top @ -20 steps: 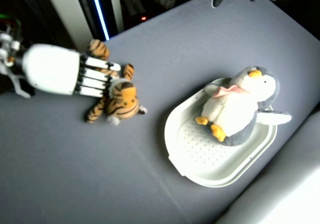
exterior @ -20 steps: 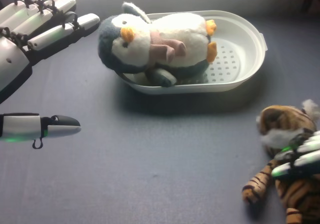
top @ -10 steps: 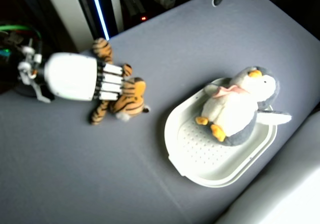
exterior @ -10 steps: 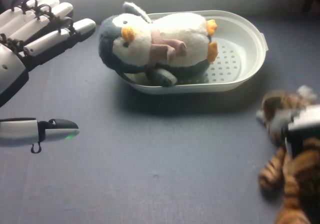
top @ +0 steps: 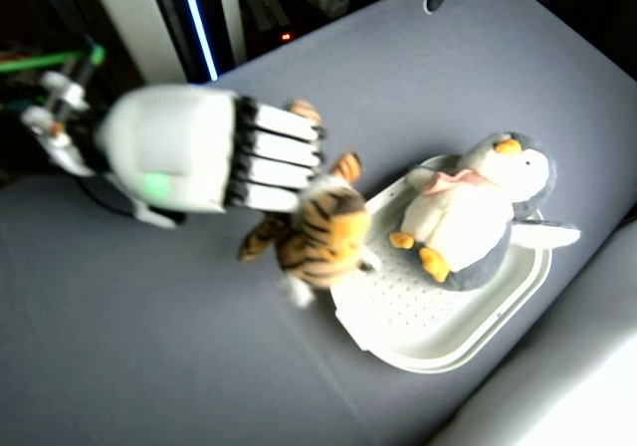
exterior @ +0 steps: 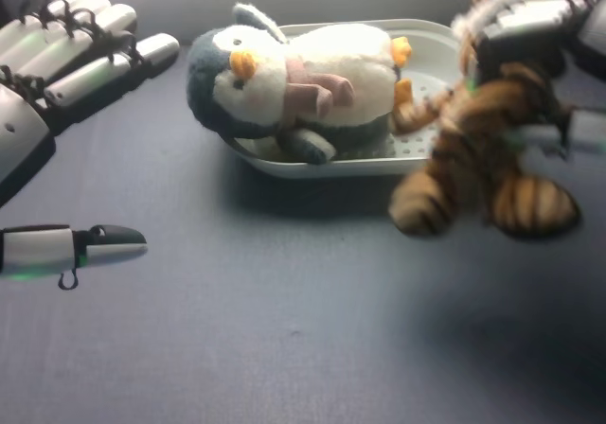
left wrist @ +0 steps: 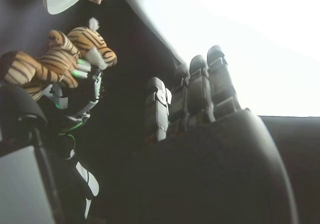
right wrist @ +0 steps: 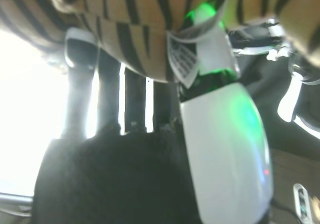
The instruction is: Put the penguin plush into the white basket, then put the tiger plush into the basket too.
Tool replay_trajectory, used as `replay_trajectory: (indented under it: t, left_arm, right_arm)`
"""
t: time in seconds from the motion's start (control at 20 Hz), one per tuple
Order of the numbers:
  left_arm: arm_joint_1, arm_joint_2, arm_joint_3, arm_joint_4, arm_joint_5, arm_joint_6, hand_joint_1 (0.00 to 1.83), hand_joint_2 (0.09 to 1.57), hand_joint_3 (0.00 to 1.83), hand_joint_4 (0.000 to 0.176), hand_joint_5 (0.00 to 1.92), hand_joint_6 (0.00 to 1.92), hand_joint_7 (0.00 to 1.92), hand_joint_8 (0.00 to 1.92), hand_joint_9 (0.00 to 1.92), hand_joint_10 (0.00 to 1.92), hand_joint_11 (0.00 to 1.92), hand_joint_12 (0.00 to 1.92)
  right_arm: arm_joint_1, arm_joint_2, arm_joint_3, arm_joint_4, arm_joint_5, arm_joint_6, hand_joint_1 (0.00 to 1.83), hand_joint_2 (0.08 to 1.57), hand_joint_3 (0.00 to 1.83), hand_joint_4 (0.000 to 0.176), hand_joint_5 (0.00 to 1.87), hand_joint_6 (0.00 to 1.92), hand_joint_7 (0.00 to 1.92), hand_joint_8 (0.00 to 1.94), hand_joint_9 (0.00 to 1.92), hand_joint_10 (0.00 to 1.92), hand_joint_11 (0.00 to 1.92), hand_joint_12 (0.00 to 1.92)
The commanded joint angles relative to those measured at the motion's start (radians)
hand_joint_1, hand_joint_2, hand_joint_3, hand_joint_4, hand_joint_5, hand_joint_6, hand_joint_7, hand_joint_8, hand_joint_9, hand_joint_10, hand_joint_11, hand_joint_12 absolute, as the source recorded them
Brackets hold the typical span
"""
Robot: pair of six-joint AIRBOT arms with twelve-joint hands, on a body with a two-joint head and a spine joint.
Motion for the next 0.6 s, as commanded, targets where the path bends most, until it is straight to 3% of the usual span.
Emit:
replay_trajectory:
  t: [0.0,0.1,0.15,0.25,0.3,0.35,0.4,0.45,0.55]
  left_arm:
    - [-0.005,-0.002,0.009,-0.011,-0.116,-0.006,0.83,0.86,0.0,0.136,0.13,0.0,0.07,0.01,0.03,0.01,0.04,0.02]
    - [-0.007,-0.009,0.015,-0.009,-0.11,-0.011,0.84,0.85,0.0,0.138,0.13,0.0,0.07,0.01,0.04,0.01,0.05,0.03]
    - [-0.007,-0.011,0.016,-0.008,-0.108,-0.012,0.84,0.85,0.0,0.14,0.12,0.0,0.06,0.0,0.04,0.01,0.06,0.04]
    - [-0.009,-0.017,0.019,-0.003,-0.102,-0.014,0.85,0.85,0.0,0.137,0.12,0.0,0.06,0.0,0.04,0.01,0.05,0.04]
    - [-0.015,-0.023,0.023,0.002,-0.096,-0.018,0.83,0.86,0.0,0.139,0.12,0.0,0.06,0.0,0.03,0.0,0.04,0.04]
    - [-0.02,-0.027,0.027,0.007,-0.092,-0.022,0.83,0.86,0.0,0.134,0.12,0.0,0.05,0.0,0.03,0.0,0.04,0.04]
    - [-0.025,-0.034,0.031,0.012,-0.086,-0.025,0.84,0.87,0.0,0.134,0.11,0.0,0.04,0.0,0.01,0.0,0.02,0.03]
    - [-0.026,-0.037,0.032,0.014,-0.084,-0.026,0.83,0.87,0.0,0.122,0.12,0.0,0.03,0.0,0.0,0.0,0.01,0.03]
    - [-0.026,-0.038,0.032,0.014,-0.082,-0.028,0.83,0.86,0.0,0.112,0.12,0.0,0.04,0.0,0.01,0.0,0.0,0.03]
  right_arm:
    - [0.037,-0.014,0.028,0.033,0.042,0.006,1.34,1.18,0.0,0.0,0.76,1.45,0.81,1.32,0.63,1.61,0.55,1.78]
    - [0.104,-0.062,0.082,-0.004,-0.049,0.006,1.34,1.18,0.0,0.0,0.77,1.44,0.82,1.29,0.65,1.52,0.6,1.68]
    - [0.162,-0.101,0.123,-0.047,-0.128,0.006,1.33,1.19,0.0,0.0,0.94,1.13,0.7,1.37,0.76,1.38,0.55,1.53]
    - [0.236,-0.13,0.173,-0.126,-0.245,0.006,1.35,1.17,0.0,0.0,0.93,1.06,0.73,1.36,0.8,1.34,0.51,1.44]
    - [0.258,-0.144,0.192,-0.157,-0.287,0.006,0.9,1.01,0.0,0.091,0.41,0.13,0.43,0.19,0.4,0.28,0.13,0.95]
    - [0.264,-0.15,0.203,-0.166,-0.308,0.006,0.8,0.98,0.0,0.15,0.21,0.03,0.27,0.04,0.24,0.09,0.02,0.62]
    - [0.266,-0.151,0.214,-0.169,-0.335,0.006,0.73,0.99,0.0,0.17,0.1,0.01,0.19,0.01,0.15,0.02,0.0,0.35]
    - [0.266,-0.151,0.219,-0.172,-0.35,0.006,0.6,1.02,0.01,0.175,0.02,0.0,0.12,0.0,0.07,0.0,0.0,0.11]
    - [0.266,-0.151,0.227,-0.173,-0.369,0.006,0.54,1.05,0.01,0.176,0.0,0.0,0.07,0.0,0.01,0.0,0.0,0.02]
